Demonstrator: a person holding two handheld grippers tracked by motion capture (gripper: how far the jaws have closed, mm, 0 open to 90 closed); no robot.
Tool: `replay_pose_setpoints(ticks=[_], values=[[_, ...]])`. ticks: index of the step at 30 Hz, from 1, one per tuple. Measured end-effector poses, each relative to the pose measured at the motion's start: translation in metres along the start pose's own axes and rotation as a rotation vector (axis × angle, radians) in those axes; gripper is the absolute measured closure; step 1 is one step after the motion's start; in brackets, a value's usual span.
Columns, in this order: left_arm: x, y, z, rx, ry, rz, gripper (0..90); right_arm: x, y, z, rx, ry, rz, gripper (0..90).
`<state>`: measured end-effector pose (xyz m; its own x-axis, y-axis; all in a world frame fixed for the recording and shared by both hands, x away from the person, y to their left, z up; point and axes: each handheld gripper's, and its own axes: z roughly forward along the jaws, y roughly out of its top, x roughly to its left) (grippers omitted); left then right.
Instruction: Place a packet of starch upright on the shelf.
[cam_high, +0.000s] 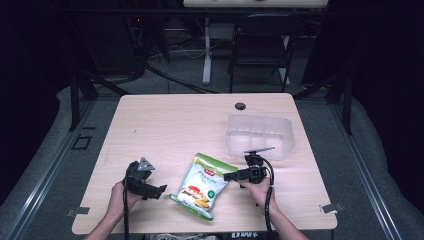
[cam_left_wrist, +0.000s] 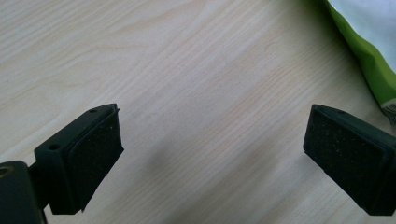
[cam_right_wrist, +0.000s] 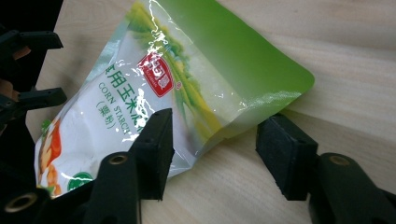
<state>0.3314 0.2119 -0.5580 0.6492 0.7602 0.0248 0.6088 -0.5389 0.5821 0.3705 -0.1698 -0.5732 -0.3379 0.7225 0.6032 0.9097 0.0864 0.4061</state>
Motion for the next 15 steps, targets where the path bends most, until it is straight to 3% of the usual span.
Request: replay_pose_setpoints(ticks=[1,7,12,15], values=[[0.0,0.0,0.0,-0.001,-0.001,0.0,4.2,0.001,0.001,0.003,-0.013,0.003,0.024,52.3],[0.0,0.0,0.0,-0.002,-0.003,0.001,4.2,0.001,0.002,0.012,-0.031,0.024,0.051,66.4],[0.0,0.0,0.0,-0.003,-0.005,0.002,4.2,0.003,0.002,0.019,-0.046,0.03,0.05,81.8],[0.0,0.0,-0.001,-0.004,-0.006,0.004,4.2,0.012,0.002,0.017,-0.037,-0.013,-0.052,87.0]])
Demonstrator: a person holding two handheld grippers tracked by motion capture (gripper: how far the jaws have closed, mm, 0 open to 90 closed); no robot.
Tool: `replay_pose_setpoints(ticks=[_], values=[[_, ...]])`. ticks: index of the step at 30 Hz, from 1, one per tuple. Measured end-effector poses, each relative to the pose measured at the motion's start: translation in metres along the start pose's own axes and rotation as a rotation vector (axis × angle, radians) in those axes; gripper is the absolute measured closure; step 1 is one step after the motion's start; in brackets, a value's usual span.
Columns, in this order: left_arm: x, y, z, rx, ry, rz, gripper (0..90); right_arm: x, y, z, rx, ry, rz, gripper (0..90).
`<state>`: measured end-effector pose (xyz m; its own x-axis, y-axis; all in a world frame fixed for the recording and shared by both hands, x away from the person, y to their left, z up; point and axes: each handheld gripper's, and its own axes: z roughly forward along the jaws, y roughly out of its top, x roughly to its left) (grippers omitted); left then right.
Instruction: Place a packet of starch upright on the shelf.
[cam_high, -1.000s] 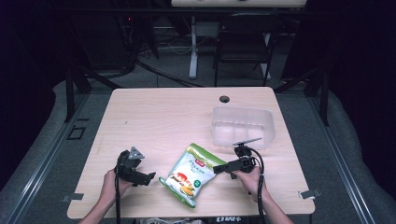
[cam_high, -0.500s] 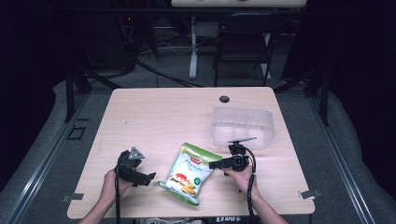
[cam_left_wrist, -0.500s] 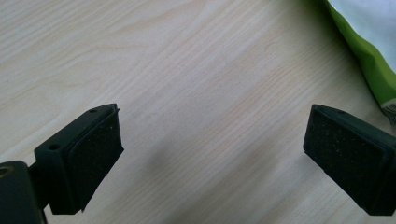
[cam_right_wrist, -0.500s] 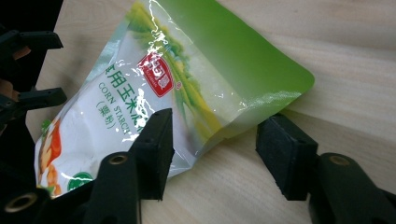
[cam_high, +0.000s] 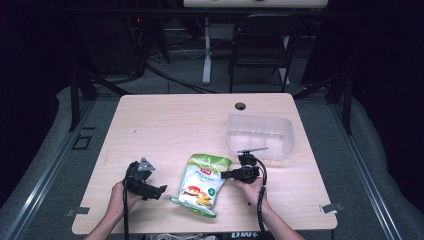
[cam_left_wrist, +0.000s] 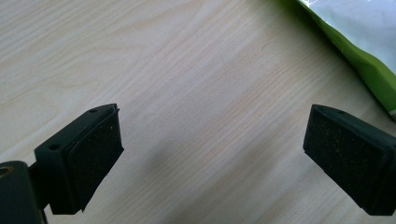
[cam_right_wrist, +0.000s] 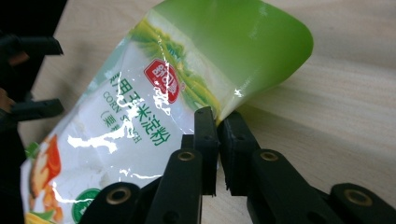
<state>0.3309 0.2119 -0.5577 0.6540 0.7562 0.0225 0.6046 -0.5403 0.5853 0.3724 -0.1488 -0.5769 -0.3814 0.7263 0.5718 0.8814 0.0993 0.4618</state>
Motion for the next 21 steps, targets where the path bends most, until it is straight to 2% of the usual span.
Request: replay_pose_setpoints(ticks=[1,3,10,12,14,17,21], values=[[0.0,0.0,0.0,0.0,0.0,0.0,4.2,0.004,0.0,0.0,-0.012,-0.015,-0.02,87.8],[0.0,0.0,0.0,-0.001,-0.002,-0.001,4.3,0.014,-0.001,-0.001,-0.004,-0.074,-0.102,88.6],[0.002,-0.001,-0.002,-0.006,-0.002,-0.005,4.3,0.031,-0.005,-0.006,0.007,-0.174,-0.249,89.7],[0.002,-0.001,-0.002,-0.007,-0.005,-0.004,4.3,0.035,-0.007,-0.009,0.034,-0.198,-0.286,90.0],[0.001,-0.001,-0.002,-0.006,-0.01,-0.002,4.4,0.037,-0.009,-0.013,0.048,-0.184,-0.284,90.0],[0.001,-0.001,-0.001,-0.007,-0.011,-0.002,4.4,0.035,-0.013,-0.021,0.088,-0.214,-0.305,89.8],[0.0,0.001,-0.001,-0.007,-0.013,0.004,4.4,0.022,-0.012,-0.024,0.078,-0.16,-0.236,87.3]])
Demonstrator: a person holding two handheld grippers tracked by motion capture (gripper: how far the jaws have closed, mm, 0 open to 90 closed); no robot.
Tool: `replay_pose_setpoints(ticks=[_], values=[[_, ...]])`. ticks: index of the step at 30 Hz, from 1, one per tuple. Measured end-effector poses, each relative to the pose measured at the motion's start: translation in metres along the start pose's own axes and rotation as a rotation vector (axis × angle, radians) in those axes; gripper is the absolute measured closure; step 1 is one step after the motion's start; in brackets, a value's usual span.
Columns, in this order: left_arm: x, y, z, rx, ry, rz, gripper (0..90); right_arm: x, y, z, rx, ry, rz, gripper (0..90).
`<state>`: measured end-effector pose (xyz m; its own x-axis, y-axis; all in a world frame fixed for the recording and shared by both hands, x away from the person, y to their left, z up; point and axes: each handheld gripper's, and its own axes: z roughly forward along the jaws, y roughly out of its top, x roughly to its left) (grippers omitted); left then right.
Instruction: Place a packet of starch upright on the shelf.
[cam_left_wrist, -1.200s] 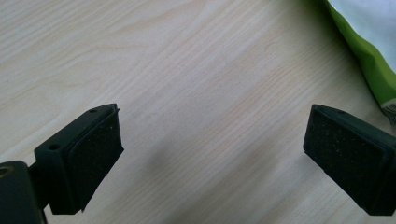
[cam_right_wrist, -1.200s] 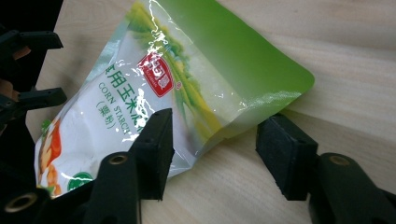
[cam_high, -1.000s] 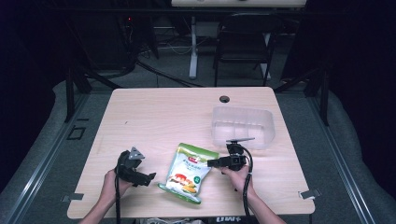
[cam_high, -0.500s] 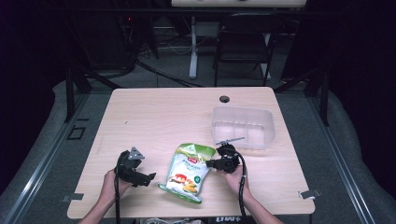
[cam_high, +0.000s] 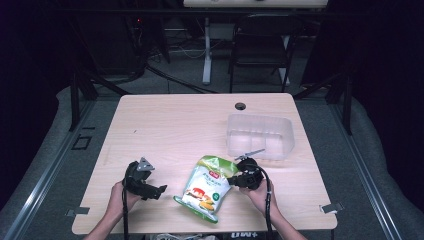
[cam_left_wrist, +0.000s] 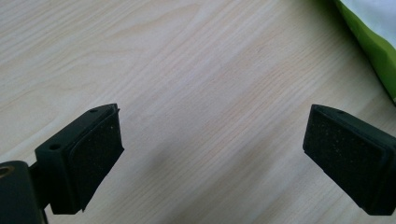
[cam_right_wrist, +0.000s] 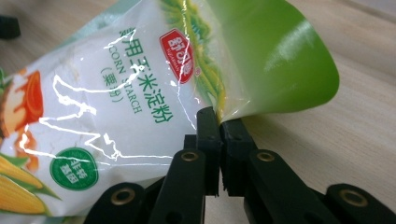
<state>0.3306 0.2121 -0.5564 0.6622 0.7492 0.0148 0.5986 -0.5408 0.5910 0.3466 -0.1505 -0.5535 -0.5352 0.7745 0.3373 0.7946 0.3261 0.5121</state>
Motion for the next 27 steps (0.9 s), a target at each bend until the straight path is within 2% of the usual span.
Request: replay_pose_setpoints(ticks=[2,4,5,6,10,11,14,17,19,21,22,23,27], values=[[0.0,0.0,0.0,0.003,0.002,0.004,4.4,-0.006,0.002,0.002,0.0,0.028,0.026,83.1],[0.0,0.0,0.0,0.002,0.001,0.002,4.4,-0.012,0.003,0.003,0.001,0.058,0.073,76.7],[0.0,0.0,0.0,0.003,0.003,0.0,4.4,-0.018,0.003,0.007,-0.013,0.091,0.116,68.5],[0.0,0.0,0.001,0.002,0.002,-0.003,4.4,-0.018,0.003,0.007,-0.013,0.091,0.116,68.5],[0.0,0.0,0.001,0.003,-0.001,-0.002,4.4,-0.026,0.008,0.013,-0.041,0.158,0.163,52.9],[0.0,0.0,0.001,0.003,-0.001,-0.001,4.4,-0.029,0.012,0.016,-0.058,0.171,0.19,48.5],[0.0,-0.001,0.002,0.007,-0.004,0.0,4.4,-0.031,0.014,0.019,-0.069,0.168,0.196,47.7],[0.0,0.0,0.003,0.01,-0.004,0.0,4.4,-0.034,0.013,0.023,-0.088,0.163,0.212,54.4],[-0.001,0.0,0.003,0.01,-0.003,0.004,4.4,-0.034,0.013,0.024,-0.099,0.144,0.21,62.1],[-0.001,0.0,0.002,0.008,-0.003,0.004,4.4,-0.033,0.012,0.028,-0.111,0.158,0.224,69.9],[-0.001,0.0,0.002,0.008,-0.003,0.004,4.4,-0.033,0.012,0.029,-0.111,0.164,0.213,76.4],[0.0,0.0,0.002,0.006,-0.003,0.001,4.4,-0.033,0.012,0.029,-0.111,0.164,0.213,76.4],[0.0,-0.001,0.002,0.003,-0.002,-0.004,4.4,-0.032,0.012,0.027,-0.11,0.206,0.201,86.2]])
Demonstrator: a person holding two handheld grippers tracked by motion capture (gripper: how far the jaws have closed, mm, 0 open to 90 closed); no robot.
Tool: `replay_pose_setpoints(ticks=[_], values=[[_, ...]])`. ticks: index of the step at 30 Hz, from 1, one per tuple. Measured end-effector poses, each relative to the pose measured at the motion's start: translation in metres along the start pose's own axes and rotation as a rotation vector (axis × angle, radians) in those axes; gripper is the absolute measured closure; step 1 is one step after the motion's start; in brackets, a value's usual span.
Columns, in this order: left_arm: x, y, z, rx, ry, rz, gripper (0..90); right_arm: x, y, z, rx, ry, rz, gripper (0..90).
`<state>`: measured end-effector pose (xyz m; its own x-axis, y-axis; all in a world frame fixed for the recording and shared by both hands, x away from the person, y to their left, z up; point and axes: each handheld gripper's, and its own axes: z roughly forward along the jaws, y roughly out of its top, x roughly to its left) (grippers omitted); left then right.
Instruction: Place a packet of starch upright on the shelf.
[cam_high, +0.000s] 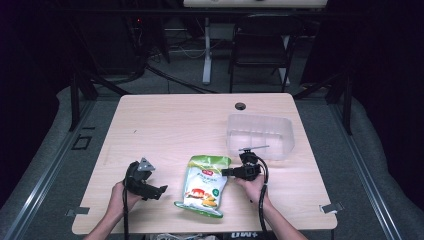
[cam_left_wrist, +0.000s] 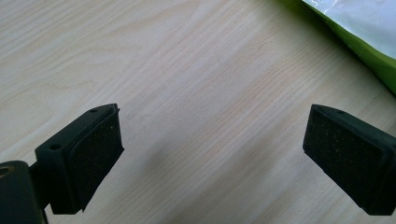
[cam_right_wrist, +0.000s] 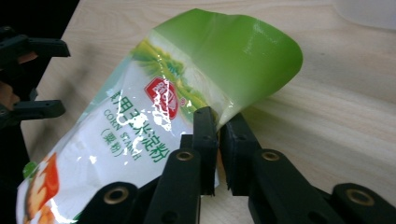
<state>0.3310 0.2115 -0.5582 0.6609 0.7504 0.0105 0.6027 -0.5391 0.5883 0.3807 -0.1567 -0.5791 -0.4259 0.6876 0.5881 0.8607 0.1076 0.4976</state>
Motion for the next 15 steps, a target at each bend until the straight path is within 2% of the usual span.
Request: replay_pose_setpoints(ticks=[8,15], values=[[0.0,0.0,-0.001,-0.002,-0.002,0.005,4.5,0.005,0.001,-0.007,-0.002,0.035,-0.05,88.1],[0.0,0.0,-0.001,-0.002,-0.005,0.007,4.5,0.014,0.002,-0.02,-0.037,0.061,-0.092,88.3]])
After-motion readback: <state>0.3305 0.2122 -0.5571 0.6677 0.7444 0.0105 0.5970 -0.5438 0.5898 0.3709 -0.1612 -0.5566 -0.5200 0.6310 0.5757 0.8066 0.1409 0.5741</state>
